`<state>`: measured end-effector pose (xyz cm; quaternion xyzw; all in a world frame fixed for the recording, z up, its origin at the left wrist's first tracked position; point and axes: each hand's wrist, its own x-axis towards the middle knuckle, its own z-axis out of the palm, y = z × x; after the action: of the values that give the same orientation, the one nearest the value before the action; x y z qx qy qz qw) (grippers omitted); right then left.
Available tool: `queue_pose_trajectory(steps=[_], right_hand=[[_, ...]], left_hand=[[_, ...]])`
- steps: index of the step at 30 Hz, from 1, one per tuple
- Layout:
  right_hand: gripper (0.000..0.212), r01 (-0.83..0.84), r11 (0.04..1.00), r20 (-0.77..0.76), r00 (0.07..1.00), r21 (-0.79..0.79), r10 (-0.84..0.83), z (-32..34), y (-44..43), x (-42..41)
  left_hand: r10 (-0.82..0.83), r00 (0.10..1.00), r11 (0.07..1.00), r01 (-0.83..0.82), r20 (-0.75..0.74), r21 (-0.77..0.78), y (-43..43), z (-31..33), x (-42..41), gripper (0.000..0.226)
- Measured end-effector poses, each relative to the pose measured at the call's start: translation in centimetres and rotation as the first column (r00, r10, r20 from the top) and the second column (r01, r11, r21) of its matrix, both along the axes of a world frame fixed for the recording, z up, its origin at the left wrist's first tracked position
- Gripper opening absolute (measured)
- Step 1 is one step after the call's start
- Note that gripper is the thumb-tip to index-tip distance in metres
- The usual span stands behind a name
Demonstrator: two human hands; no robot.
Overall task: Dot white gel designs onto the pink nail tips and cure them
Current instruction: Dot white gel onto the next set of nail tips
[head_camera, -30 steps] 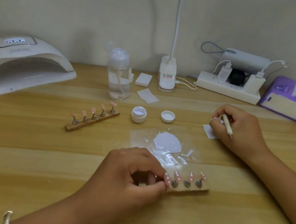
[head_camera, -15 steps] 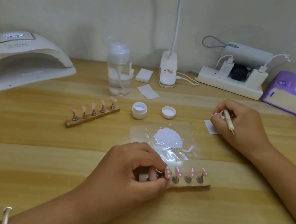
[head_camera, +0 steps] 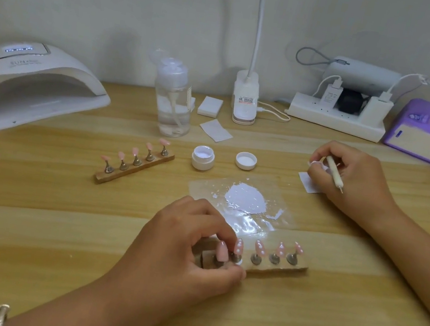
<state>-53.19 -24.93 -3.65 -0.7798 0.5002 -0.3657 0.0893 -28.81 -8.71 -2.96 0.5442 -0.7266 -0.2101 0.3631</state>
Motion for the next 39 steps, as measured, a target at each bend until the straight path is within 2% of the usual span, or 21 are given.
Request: queue_pose_trajectory(steps=[11, 15, 17, 19, 22, 25, 28, 31, 39], right_hand=[[0.007, 0.030, 0.999, -0.061, 0.998, 0.036, -0.028, 0.3, 0.2, 0.4], [0.032, 0.102, 0.991, -0.054, 0.993, -0.088, -0.107, 0.6, 0.4, 0.7], [0.041, 0.141, 0.973, -0.031, 0.988, -0.182, -0.150, 0.6, 0.5, 0.5], [0.045, 0.177, 0.961, 0.031, 0.984, -0.213, -0.175, 0.7, 0.7, 0.6], [0.042, 0.122, 0.988, 0.242, 0.966, -0.098, -0.095, 1.2, 1.3, 1.1], [0.042, -0.094, 0.992, 0.425, 0.904, 0.083, 0.050, 1.6, 2.4, 2.3], [0.040, -0.240, 0.953, 0.412, 0.899, 0.186, 0.146, 1.7, 3.5, 3.7], [0.037, -0.319, 0.916, 0.399, 0.894, 0.244, 0.205, 1.4, 4.3, 4.8], [0.036, -0.324, 0.903, 0.403, 0.894, 0.283, 0.195, 0.9, 4.7, 5.0]], left_hand=[[-0.006, 0.999, 1.000, 0.005, 0.048, 0.018, 0.0, 0.2, -0.1, 0.011], [0.038, 0.986, 0.999, -0.041, 0.165, 0.014, 0.3, 0.1, 0.2, 0.021], [0.052, 0.984, 0.998, -0.058, 0.172, 0.028, 0.6, 0.1, 0.5, 0.026], [0.066, 0.985, 0.997, -0.070, 0.162, 0.017, 0.7, 0.2, 0.7, 0.023], [0.064, 0.992, 0.998, -0.067, 0.112, 0.018, 0.7, 0.3, 0.8, 0.018], [0.047, 0.999, 0.998, -0.047, 0.005, 0.044, 0.4, 0.4, 1.0, 0.031], [0.064, 0.997, 0.997, -0.062, -0.047, 0.035, 0.4, 0.4, 1.0, 0.026], [0.085, 0.995, 0.996, -0.083, 0.048, -0.031, 0.4, 0.1, 1.1, 0.018], [0.105, 0.981, 0.980, -0.074, 0.166, -0.183, 0.6, 0.1, 0.9, 0.020]])
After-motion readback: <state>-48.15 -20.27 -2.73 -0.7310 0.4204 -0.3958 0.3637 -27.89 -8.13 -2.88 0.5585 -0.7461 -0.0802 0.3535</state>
